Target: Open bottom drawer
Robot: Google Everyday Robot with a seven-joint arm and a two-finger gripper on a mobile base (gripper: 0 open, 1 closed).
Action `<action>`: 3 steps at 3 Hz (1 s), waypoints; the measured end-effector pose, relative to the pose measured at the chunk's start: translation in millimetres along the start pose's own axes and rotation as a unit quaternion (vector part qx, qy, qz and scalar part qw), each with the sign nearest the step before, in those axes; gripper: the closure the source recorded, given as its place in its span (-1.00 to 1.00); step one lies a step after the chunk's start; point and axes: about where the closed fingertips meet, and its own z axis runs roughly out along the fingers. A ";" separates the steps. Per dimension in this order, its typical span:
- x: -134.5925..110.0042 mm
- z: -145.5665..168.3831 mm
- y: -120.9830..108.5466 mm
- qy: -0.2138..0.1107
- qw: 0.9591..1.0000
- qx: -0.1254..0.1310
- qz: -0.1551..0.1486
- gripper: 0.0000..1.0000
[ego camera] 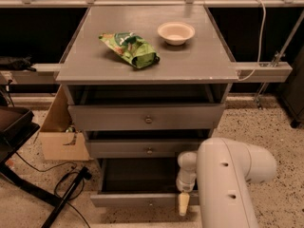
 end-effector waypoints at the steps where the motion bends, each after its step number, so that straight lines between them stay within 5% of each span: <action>1: -18.4 -23.6 -5.2 0.039 0.999 0.018 -0.022 -1.00; 2: -18.4 -23.5 -5.1 0.039 0.999 0.018 -0.022 -1.00; 3: -3.9 -1.6 10.8 0.032 0.999 -0.010 -0.002 -0.96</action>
Offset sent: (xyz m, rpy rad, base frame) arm 0.0113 0.0102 0.0195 -0.0546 -0.0351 0.0480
